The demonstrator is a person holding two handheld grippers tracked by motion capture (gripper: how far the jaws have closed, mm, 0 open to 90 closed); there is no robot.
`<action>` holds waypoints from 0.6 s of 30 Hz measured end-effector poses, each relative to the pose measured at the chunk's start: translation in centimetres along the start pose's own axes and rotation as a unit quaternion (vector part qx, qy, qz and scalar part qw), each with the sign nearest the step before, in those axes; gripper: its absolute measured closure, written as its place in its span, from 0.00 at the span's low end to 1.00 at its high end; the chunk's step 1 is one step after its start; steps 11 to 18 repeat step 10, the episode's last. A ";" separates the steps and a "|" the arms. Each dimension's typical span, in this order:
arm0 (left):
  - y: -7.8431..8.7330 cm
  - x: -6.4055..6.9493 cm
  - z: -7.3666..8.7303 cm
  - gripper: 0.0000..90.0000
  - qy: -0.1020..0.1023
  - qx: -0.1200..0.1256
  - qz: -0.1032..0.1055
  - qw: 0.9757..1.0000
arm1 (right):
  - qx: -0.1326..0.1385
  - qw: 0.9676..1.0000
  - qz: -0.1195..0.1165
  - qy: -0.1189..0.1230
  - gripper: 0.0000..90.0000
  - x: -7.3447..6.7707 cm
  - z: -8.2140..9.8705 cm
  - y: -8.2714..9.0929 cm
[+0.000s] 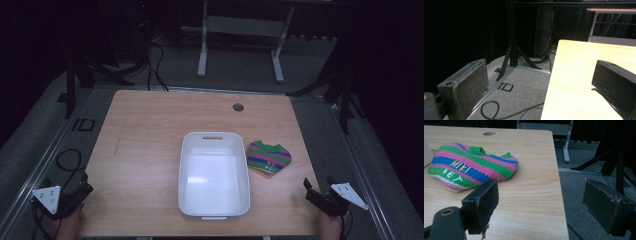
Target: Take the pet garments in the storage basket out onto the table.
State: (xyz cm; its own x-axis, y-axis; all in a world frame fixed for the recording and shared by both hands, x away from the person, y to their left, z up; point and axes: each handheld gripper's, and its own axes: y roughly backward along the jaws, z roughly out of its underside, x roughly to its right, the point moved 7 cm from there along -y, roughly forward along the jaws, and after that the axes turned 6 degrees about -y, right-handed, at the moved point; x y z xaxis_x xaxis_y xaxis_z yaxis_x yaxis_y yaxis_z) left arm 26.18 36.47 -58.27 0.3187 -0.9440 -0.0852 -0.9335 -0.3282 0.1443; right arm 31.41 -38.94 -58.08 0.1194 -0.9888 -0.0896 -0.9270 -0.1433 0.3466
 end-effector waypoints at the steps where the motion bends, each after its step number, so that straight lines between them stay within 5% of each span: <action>1: 0.0 0.0 0.0 0.01 0.000 -0.001 0.000 1.000 | 0.001 1.000 0.000 -0.002 0.15 0.1 0.0 0.0; 18: 0.0 0.0 0.0 0.01 0.001 0.001 0.000 1.000 | -0.008 1.000 0.007 -0.003 0.15 0.1 0.0 -0.2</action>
